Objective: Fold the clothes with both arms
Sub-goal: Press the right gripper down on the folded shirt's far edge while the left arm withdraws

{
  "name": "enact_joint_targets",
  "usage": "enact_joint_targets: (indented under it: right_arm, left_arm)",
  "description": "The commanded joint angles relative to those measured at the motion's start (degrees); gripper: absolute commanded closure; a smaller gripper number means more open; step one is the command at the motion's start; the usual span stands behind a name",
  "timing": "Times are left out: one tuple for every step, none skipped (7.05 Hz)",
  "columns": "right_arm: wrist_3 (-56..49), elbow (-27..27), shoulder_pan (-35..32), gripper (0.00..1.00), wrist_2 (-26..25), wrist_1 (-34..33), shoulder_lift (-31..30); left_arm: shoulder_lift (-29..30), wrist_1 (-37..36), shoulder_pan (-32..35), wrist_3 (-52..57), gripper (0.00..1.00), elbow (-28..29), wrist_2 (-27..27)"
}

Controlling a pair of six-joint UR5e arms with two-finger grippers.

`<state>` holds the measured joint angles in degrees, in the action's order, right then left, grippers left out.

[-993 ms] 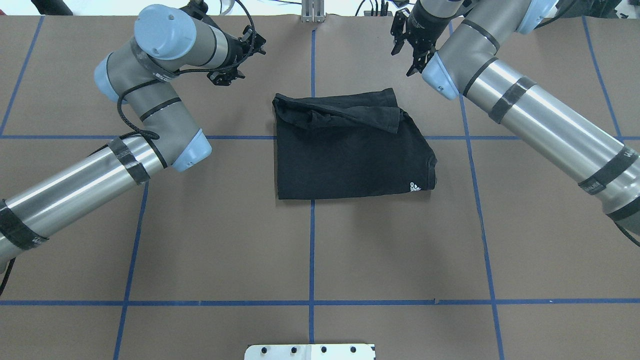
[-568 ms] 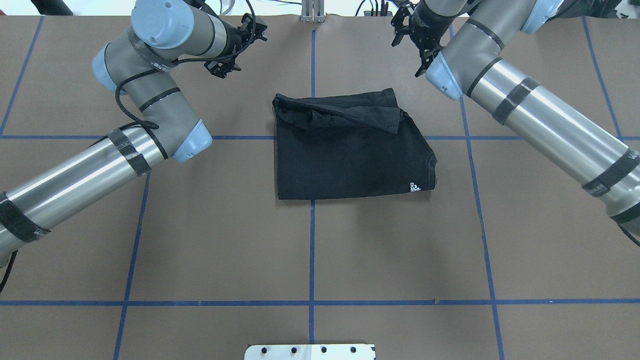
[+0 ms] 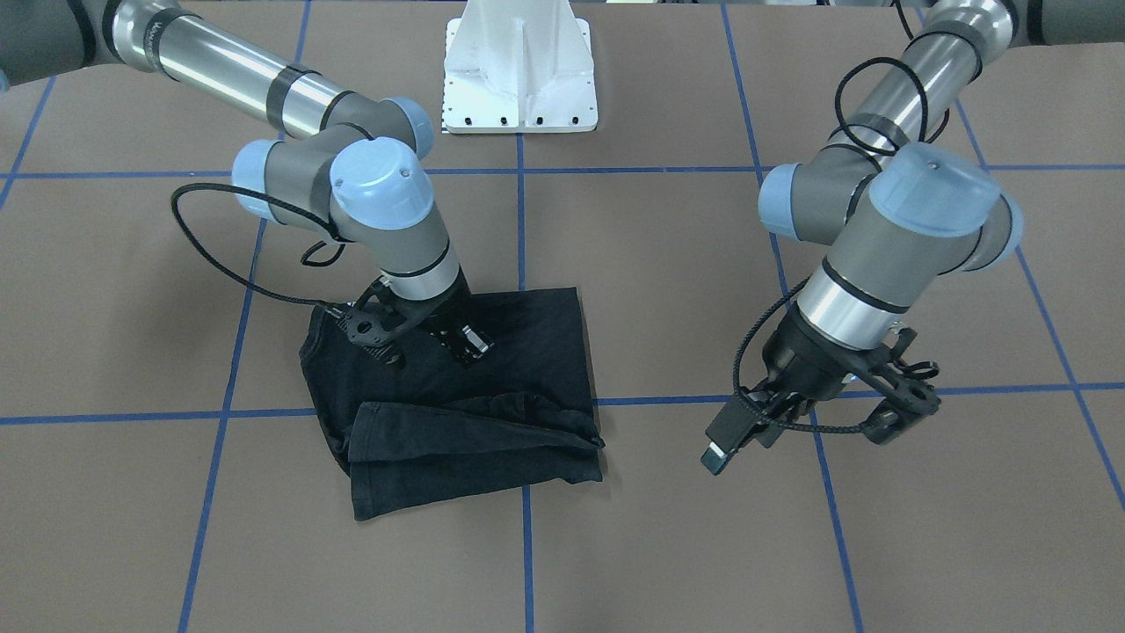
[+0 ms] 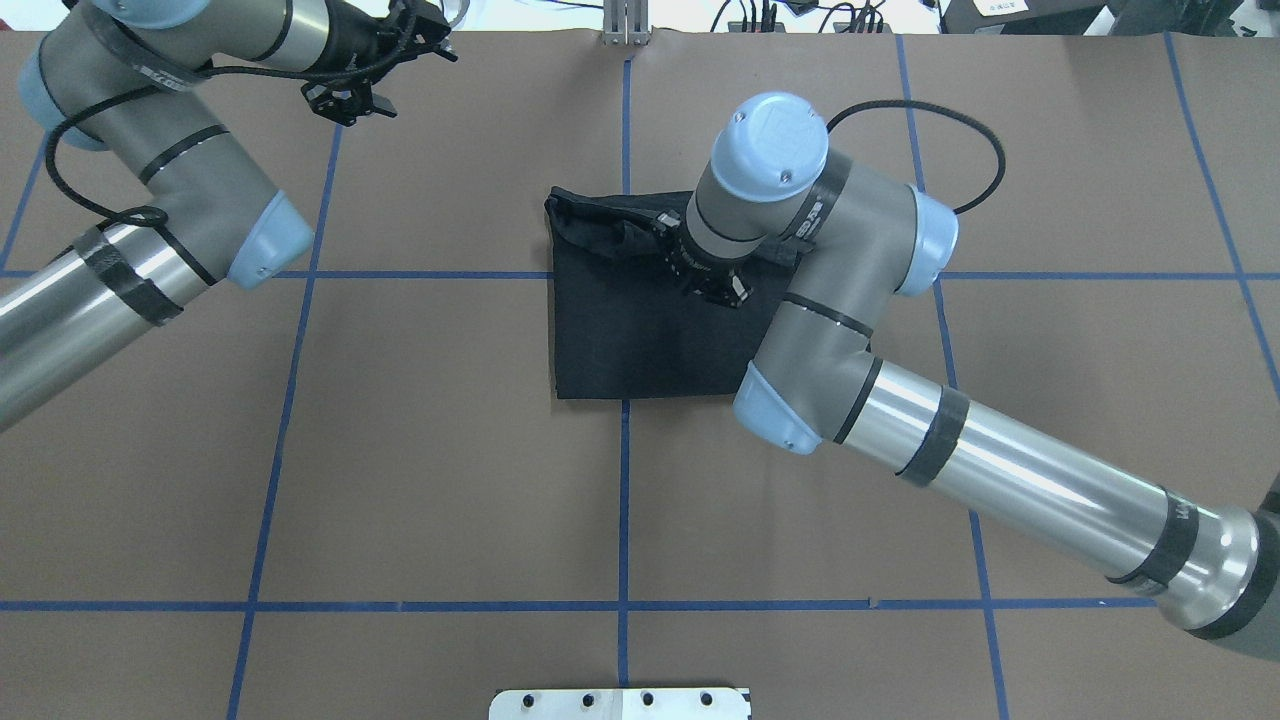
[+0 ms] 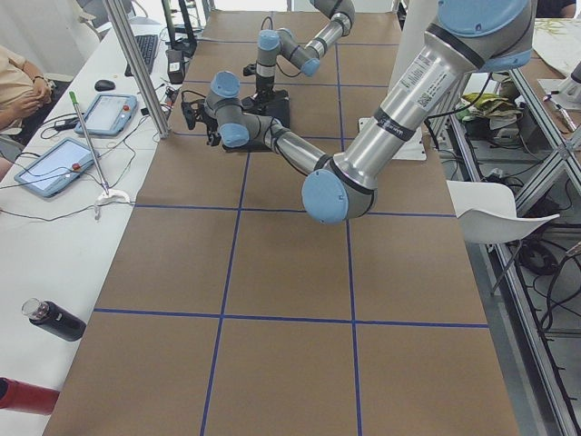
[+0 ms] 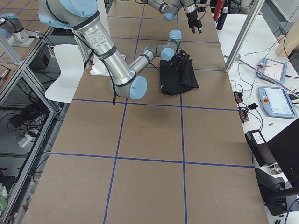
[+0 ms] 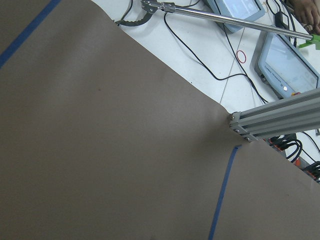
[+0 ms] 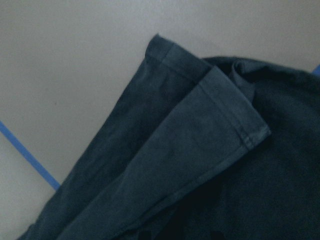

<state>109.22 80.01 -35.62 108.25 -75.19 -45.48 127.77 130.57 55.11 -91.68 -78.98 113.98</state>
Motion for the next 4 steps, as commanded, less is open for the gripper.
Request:
enact_joint_targets:
  right_arm:
    - [-2.08, -3.00, 2.14, 1.00, -4.01, 0.04, 2.23]
    - [-2.87, -9.46, 1.18, 1.00, -4.45, 0.48, 6.42]
    - [-3.14, -16.05, -0.31, 1.00, -4.72, 1.00, 11.42]
    - [-3.05, -22.03, -2.41, 1.00, -4.72, 6.93, 13.38]
  left_arm:
    - [-2.52, -0.23, 0.70, 1.33, 0.00, -2.32, 0.45]
    - [-3.83, -0.23, 0.70, 1.33, 0.00, -3.71, 0.36]
    - [-4.63, -0.23, 0.70, 1.33, 0.00, -4.60, 0.45]
    - [-4.72, -0.23, 0.70, 1.33, 0.00, -4.61, 0.36]
